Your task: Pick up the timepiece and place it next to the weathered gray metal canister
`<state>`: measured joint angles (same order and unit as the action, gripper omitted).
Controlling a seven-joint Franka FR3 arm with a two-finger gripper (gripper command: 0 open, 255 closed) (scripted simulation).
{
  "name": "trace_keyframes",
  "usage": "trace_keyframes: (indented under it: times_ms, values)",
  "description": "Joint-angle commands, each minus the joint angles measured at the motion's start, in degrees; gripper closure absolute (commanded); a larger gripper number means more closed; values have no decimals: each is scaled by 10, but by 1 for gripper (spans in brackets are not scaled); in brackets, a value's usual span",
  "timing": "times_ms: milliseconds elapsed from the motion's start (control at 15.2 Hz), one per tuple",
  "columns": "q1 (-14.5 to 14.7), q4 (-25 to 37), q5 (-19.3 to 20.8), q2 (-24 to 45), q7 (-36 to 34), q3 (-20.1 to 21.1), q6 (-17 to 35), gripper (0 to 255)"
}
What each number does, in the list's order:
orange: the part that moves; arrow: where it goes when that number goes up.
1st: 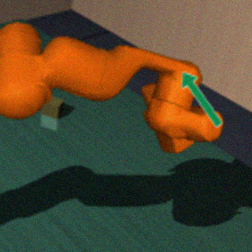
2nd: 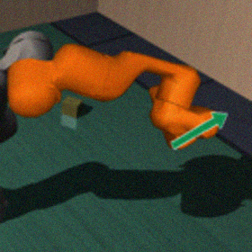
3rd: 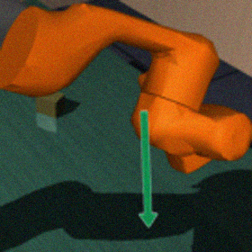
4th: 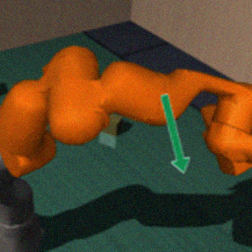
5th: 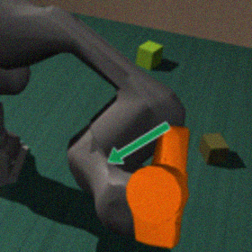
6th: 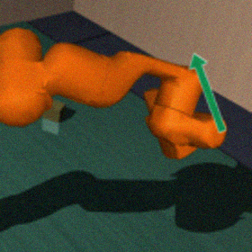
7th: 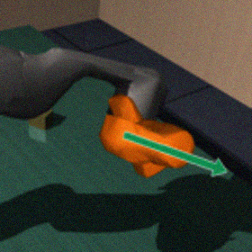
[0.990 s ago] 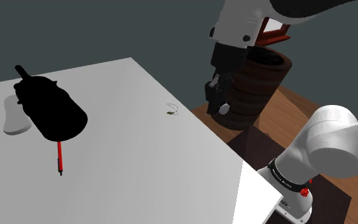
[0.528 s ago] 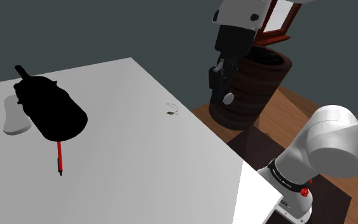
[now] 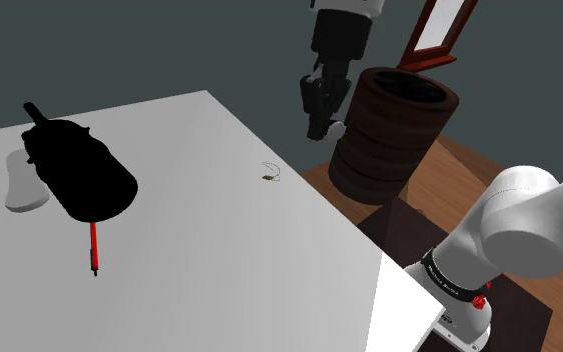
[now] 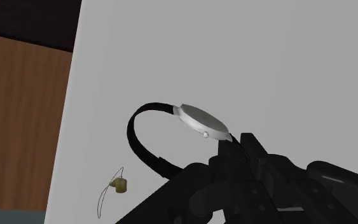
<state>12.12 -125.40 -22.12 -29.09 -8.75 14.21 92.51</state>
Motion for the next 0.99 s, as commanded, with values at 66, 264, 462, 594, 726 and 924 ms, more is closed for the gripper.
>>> trace_keyframes:
  times_ms: [66,264,462,594,726,924]
  values:
    - [-9,56,13,71,-1,6,15,255]
    - [-15,120,29,141,-4,10,21,255]
    - [-20,190,46,212,-9,13,20,255]
    - [-21,243,59,260,-15,15,16,255]
    - [-20,299,72,309,-21,17,8,255]
    - [-16,396,94,387,-32,18,-11,255]
